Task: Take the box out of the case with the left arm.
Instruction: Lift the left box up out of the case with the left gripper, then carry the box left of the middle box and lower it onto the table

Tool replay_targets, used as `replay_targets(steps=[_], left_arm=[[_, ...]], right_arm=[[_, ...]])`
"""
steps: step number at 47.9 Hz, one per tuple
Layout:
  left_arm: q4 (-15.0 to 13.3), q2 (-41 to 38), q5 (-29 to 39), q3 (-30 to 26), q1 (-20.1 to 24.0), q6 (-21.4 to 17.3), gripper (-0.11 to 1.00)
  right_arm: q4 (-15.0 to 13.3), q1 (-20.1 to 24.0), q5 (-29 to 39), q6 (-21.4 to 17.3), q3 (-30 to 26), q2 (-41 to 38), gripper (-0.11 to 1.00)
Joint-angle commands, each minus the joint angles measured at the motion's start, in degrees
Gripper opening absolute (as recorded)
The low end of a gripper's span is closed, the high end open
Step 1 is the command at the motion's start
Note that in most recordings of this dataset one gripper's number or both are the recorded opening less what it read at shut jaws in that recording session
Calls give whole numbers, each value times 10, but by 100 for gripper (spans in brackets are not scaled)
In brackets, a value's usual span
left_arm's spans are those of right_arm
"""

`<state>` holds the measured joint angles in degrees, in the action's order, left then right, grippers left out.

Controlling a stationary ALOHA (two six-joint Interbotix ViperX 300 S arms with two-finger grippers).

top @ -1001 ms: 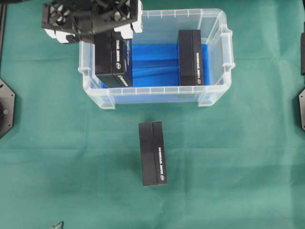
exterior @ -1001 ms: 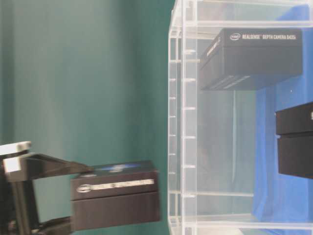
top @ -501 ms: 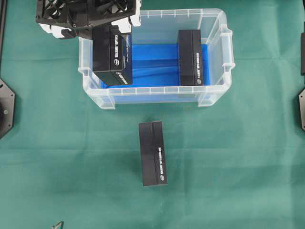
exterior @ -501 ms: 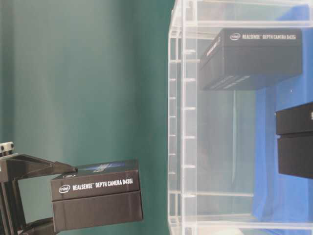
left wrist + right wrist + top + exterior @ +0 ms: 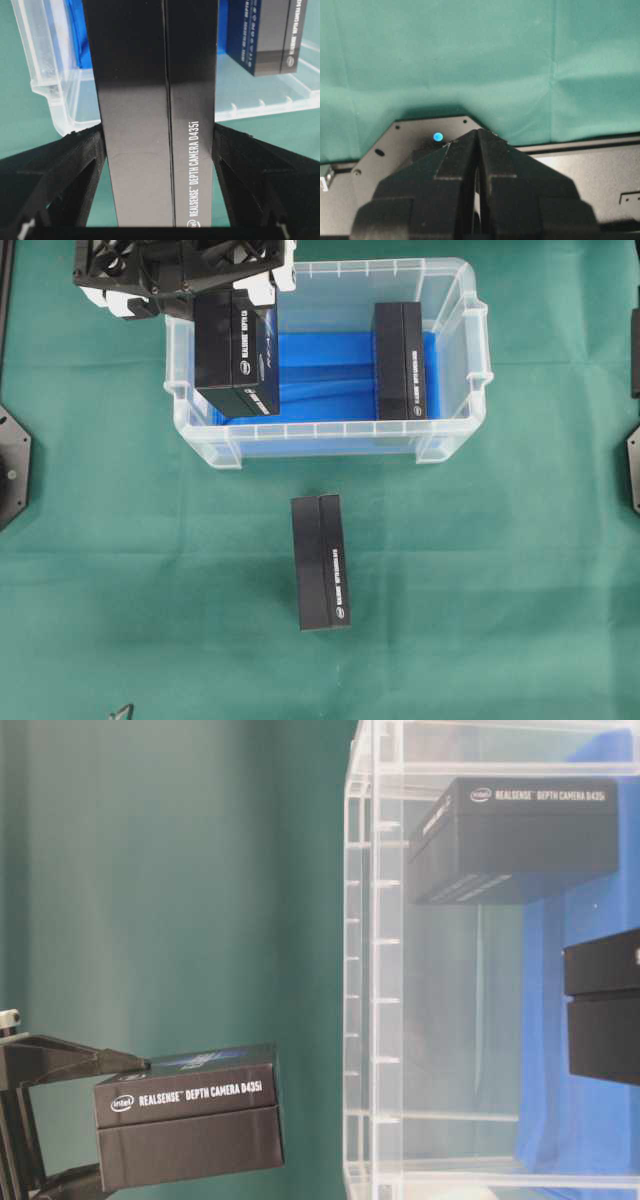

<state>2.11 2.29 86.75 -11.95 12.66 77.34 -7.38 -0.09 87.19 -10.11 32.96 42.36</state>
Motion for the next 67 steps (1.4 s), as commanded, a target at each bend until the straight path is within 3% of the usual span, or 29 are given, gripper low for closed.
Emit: replay_targets(steps=[1, 48, 57, 67], left_arm=[[2, 18, -1, -18, 0, 1, 64], [3, 20, -1, -12, -10, 7, 64], [4, 26, -1, 2, -47, 39, 64], [9, 36, -1, 23, -119, 115, 64]], right_arm=[[0, -1, -4, -1, -6, 0, 0], [0, -1, -4, -2, -6, 0, 0], [0, -1, -4, -1, -6, 0, 0], [0, -1, -4, 0, -6, 0, 0]])
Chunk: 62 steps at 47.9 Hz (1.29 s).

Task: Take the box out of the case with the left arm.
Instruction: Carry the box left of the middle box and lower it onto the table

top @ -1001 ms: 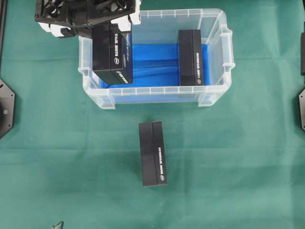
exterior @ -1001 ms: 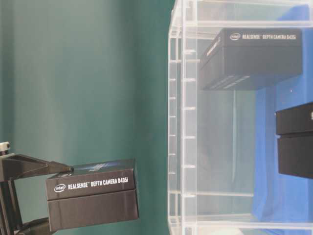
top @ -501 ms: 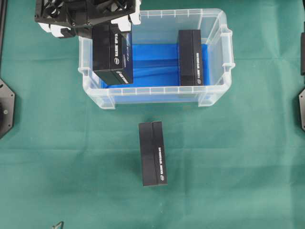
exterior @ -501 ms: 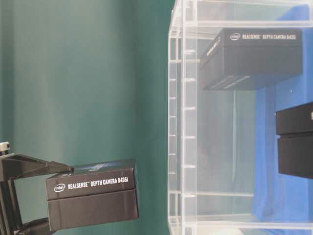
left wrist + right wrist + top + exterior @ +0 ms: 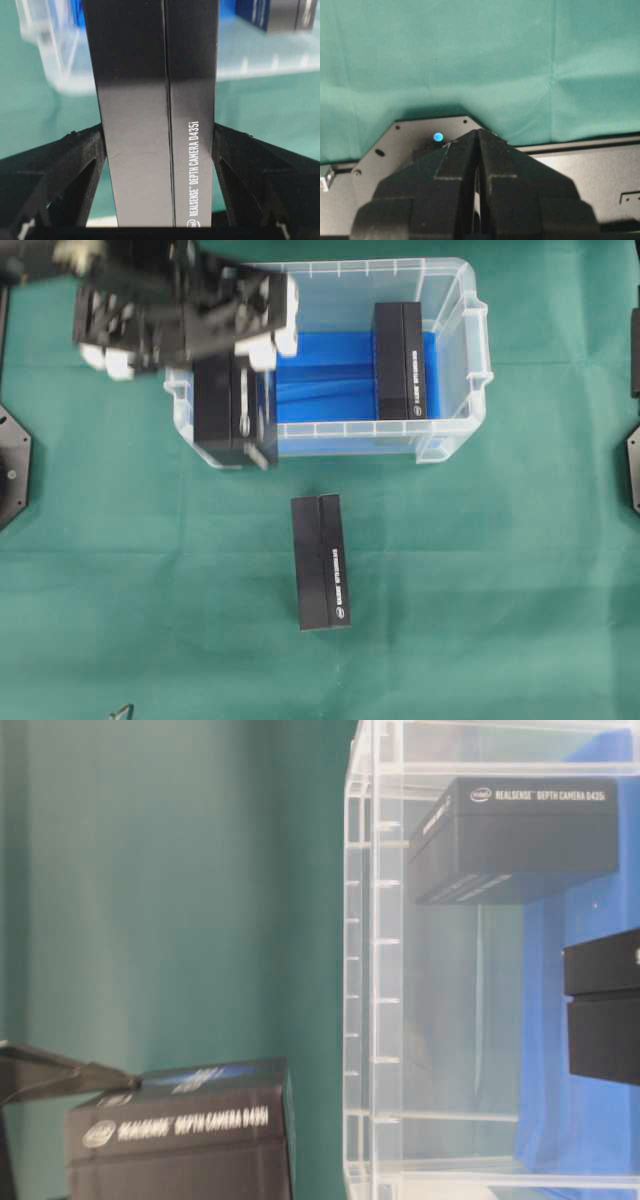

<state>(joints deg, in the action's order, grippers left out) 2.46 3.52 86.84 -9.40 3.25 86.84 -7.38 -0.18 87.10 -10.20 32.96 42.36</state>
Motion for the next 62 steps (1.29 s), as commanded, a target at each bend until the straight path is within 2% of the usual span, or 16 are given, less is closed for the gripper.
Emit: replay_targets(steps=[1, 19, 30, 49, 57, 62], left_arm=[[5, 25, -2, -2, -31, 27, 64], [15, 19, -4, 4, -158, 135, 64], [20, 15, -1, 4, -221, 207, 64], [35, 5, -4, 26, -228, 219, 64], [43, -1, -18, 59, -227, 223, 64], [58, -4, -45, 84, -227, 236, 64]], right_arm=[[0, 0, -3, 0, -6, -1, 0], [0, 0, -3, 2, -6, 0, 0], [0, 0, -3, 1, -6, 0, 0], [4, 0, -3, -3, -6, -1, 0], [6, 0, -3, -4, -6, -1, 0], [5, 0, -3, -4, -5, 0, 0]])
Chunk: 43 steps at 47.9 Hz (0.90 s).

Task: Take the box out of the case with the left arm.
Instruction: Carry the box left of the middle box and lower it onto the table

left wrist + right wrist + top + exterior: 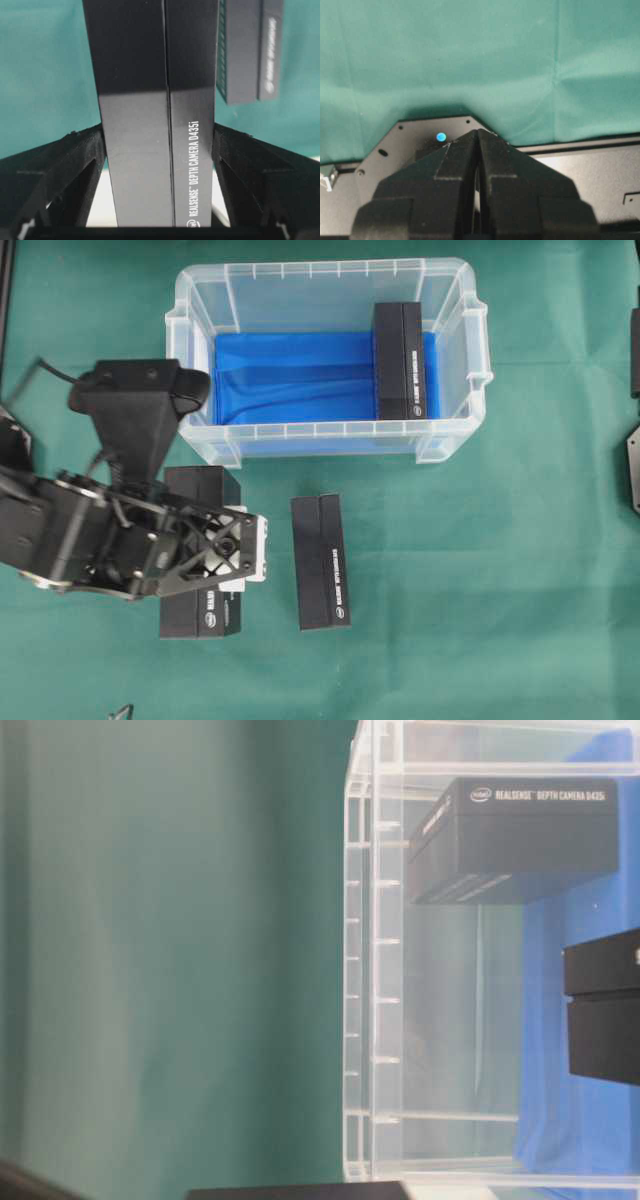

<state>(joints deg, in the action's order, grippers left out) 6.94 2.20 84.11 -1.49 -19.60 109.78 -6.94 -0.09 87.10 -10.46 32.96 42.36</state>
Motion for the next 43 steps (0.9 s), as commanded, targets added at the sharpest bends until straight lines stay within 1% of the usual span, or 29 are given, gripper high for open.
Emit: replay_targets(steps=[1, 6, 9, 15, 26, 33, 43], left_arm=[[18, 8, -24, 11, 3, 10, 64], [45, 4, -59, 48, 2, 31, 64], [51, 3, -76, 72, 2, 40, 64], [50, 2, -119, 118, 2, 51, 64], [49, -20, -203, 174, 1, 66, 64], [40, -47, -249, 192, 0, 66, 64], [40, -58, -262, 204, 2, 65, 64]], right_arm=[[1, -1, -3, -1, -5, -1, 0], [1, -1, -4, -1, -5, -1, 0], [1, -1, -8, -1, -5, -1, 0], [1, -1, -11, 0, -5, -3, 0], [0, -1, -11, 3, -5, -4, 0], [-1, -1, -11, 4, -5, -5, 0], [-2, -1, -11, 4, -4, -5, 0]])
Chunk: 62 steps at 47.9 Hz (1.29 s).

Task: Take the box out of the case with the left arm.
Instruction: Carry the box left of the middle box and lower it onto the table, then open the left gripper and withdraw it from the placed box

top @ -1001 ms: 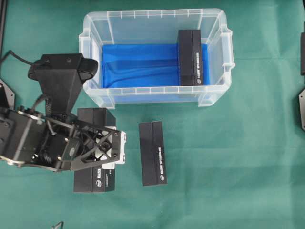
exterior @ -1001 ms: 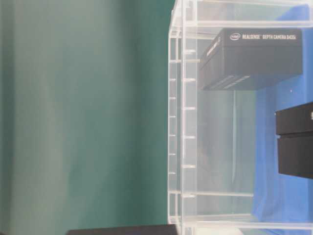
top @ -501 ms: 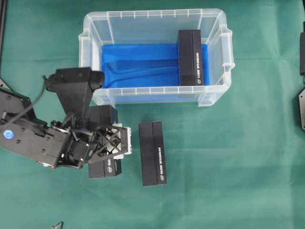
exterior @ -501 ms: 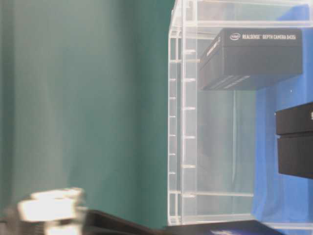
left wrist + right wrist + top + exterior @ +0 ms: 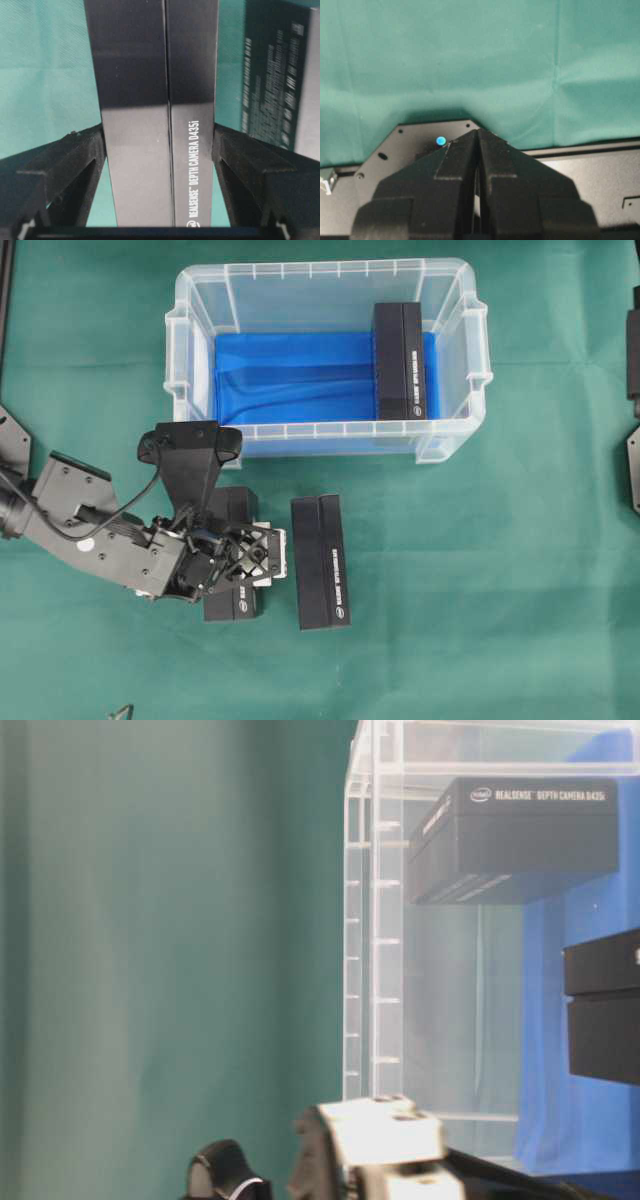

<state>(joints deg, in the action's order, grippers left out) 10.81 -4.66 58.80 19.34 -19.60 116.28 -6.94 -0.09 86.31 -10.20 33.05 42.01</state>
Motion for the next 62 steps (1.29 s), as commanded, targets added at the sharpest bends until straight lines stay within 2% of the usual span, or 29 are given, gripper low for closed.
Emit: replay_targets(steps=[1, 17, 31, 36, 39, 62], left_arm=[[1, 12, -11, -3, 2, 0, 64], [1, 20, -64, 23, 10, -5, 64], [0, 23, -77, 29, 11, -4, 65], [0, 23, -79, 27, 11, -4, 85], [0, 23, -84, 27, 11, -4, 91], [0, 37, -87, 6, 11, -5, 89]], right_arm=[[-2, -1, -4, 2, -4, -1, 0], [-4, -1, -9, 3, 2, -2, 0], [-3, -1, -15, 3, 3, -2, 0], [-4, -1, -15, 3, 3, -2, 0], [-4, -1, -15, 3, 3, -2, 0], [-4, -1, -15, 3, 2, -2, 0]])
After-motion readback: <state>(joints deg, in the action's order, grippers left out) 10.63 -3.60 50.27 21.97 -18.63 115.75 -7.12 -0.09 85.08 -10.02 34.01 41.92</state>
